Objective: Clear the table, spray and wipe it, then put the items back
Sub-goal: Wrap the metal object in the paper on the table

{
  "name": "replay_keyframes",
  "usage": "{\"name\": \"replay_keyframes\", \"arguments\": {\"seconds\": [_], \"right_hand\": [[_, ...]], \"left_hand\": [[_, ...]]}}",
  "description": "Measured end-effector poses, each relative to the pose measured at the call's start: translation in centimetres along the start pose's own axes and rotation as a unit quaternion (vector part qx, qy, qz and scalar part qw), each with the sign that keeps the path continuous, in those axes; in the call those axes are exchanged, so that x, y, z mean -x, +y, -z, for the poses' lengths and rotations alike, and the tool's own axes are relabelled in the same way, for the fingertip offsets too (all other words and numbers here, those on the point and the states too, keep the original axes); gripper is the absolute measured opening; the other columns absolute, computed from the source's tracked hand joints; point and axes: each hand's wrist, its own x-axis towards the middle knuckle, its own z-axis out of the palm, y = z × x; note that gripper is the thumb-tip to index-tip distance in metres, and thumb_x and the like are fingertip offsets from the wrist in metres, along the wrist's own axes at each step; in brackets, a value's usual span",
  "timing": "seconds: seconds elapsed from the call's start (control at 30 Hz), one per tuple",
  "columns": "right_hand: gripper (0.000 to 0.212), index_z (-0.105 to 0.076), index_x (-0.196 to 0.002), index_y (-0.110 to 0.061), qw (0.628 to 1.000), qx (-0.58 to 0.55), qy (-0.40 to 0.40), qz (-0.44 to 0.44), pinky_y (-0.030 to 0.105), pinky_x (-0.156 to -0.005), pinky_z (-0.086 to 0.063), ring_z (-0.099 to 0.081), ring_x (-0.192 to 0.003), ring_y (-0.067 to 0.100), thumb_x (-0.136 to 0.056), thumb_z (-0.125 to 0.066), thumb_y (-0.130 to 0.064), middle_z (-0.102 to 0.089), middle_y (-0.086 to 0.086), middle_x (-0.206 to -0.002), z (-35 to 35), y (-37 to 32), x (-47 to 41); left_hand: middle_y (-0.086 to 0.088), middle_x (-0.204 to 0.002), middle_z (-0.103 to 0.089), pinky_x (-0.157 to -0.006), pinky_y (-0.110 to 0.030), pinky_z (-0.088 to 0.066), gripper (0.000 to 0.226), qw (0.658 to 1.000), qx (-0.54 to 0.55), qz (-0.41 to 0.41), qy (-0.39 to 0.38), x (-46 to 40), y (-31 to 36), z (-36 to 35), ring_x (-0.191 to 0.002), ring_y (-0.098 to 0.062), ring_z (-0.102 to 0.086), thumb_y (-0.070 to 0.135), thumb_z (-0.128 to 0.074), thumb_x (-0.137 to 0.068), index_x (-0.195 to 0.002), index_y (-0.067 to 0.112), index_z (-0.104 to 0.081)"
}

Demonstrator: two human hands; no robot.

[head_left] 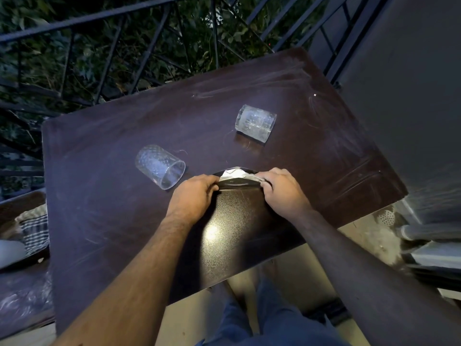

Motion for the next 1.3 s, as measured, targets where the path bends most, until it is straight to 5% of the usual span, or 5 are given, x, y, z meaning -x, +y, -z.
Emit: {"name": "replay_keyframes", "arguments": {"seconds": [0.47, 0.67, 0.77, 0.87, 1.3], "right_hand": [[0.051, -0.061, -0.132, -0.023, 0.987, 0.132, -0.055, -0.068, 0.042, -0.098, -0.043, -0.042, -0.111, 0.025, -0.085, -0.049, -0.009, -0.045, 0.003, -0.115, 0.1, -0.6, -0.2], [0.044, -0.059, -0.123, -0.025, 0.995, 0.014, 0.082, -0.054, 0.036, -0.097, -0.045, -0.048, -0.115, 0.021, -0.083, -0.056, -0.006, -0.049, 0.0, -0.112, 0.2, -0.4, -0.3], [0.064, -0.047, -0.139, -0.028, 0.998, -0.023, 0.042, -0.04, 0.032, -0.105, -0.041, -0.047, -0.122, 0.017, -0.08, -0.062, -0.006, -0.051, -0.003, -0.124, 0.1, -0.7, -0.7], [0.076, -0.038, -0.149, -0.031, 0.999, -0.033, -0.019, -0.037, 0.034, -0.113, -0.035, -0.043, -0.132, 0.014, -0.082, -0.072, -0.015, -0.047, -0.006, -0.145, -0.3, -0.9, -1.3], [0.037, -0.066, -0.119, -0.031, 0.995, -0.092, -0.034, -0.009, 0.02, -0.087, -0.04, -0.059, -0.101, 0.008, -0.084, -0.07, -0.019, -0.068, -0.012, -0.109, -0.7, -0.3, -2.1]], "left_hand": [[0.004, -0.122, -0.075, -0.092, -0.039, -0.055, 0.033, 0.999, -0.032, -0.004, 0.016, 0.5, -0.3, -0.7, -0.109, -0.024, -0.068, 0.029, -0.057, -0.102, -0.134, 0.032, -0.065], [0.007, -0.115, -0.075, -0.085, -0.035, -0.055, 0.03, 0.998, -0.038, 0.012, 0.041, 0.7, -0.6, -0.5, -0.102, -0.021, -0.07, 0.041, -0.06, -0.098, -0.127, 0.035, -0.068], [0.009, -0.103, -0.067, -0.079, -0.034, -0.053, 0.024, 0.995, 0.01, 0.043, 0.094, 0.6, -0.7, -0.4, -0.088, -0.013, -0.061, 0.041, -0.071, -0.091, -0.11, 0.029, -0.063], [0.007, -0.128, -0.063, -0.094, -0.036, -0.051, 0.054, 0.993, 0.073, 0.058, 0.069, 0.1, -0.6, -0.5, -0.11, -0.015, -0.063, 0.037, -0.079, -0.085, -0.132, 0.027, -0.055], [0.01, -0.121, -0.071, -0.102, -0.028, -0.046, 0.035, 0.989, 0.114, 0.097, 0.009, -0.9, 0.3, -1.4, -0.111, -0.013, -0.065, 0.02, -0.07, -0.093, -0.125, 0.034, -0.067]]}}
